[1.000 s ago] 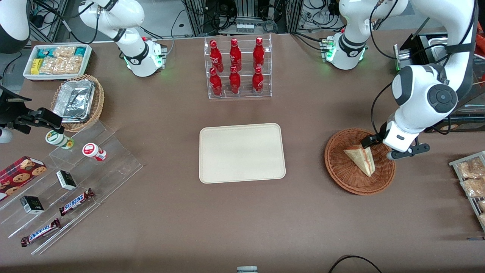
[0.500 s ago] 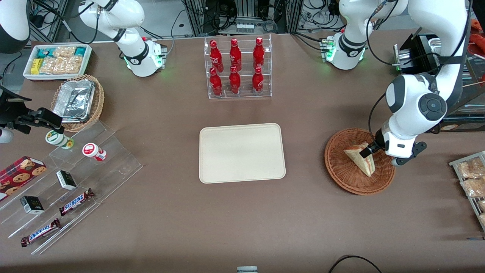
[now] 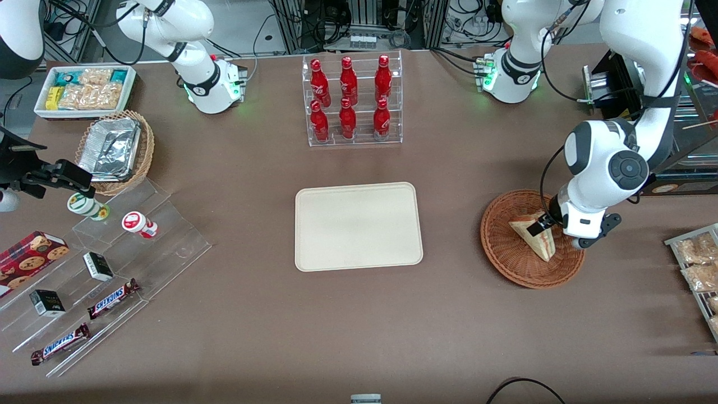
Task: Place sandwich from basket to tray
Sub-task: 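Lower the open left gripper and close it on the wrapped sandwich, then lift the sandwich and carry it with the left gripper over the tray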
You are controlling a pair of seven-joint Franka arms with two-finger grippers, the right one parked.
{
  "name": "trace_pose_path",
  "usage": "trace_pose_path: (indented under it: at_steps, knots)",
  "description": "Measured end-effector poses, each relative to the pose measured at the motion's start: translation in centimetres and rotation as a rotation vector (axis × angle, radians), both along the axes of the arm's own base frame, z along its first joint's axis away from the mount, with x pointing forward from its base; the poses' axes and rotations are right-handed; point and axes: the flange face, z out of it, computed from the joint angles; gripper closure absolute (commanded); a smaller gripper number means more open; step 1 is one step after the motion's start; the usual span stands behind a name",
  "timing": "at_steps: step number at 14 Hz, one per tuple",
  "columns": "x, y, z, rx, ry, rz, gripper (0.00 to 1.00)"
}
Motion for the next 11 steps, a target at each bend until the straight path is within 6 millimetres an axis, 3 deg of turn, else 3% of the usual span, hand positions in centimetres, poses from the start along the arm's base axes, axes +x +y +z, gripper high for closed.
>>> trace_pose_path:
  at_steps: [4, 5, 6, 8, 9, 11]
  knots:
    - [-0.1, 0.0, -1.6, 0.0, 0.024, 0.005, 0.03]
    - [-0.2, 0.0, -1.9, 0.0, 0.029, 0.008, 0.13]
    - [-0.2, 0.0, -2.2, 0.0, 0.032, 0.01, 0.33]
    - [-0.2, 0.0, -2.6, 0.0, 0.034, 0.014, 0.89]
    - [-0.2, 0.0, -2.6, 0.0, 0.035, 0.014, 1.0]
    - [-0.2, 0.0, -2.5, 0.0, 0.034, 0.015, 1.0]
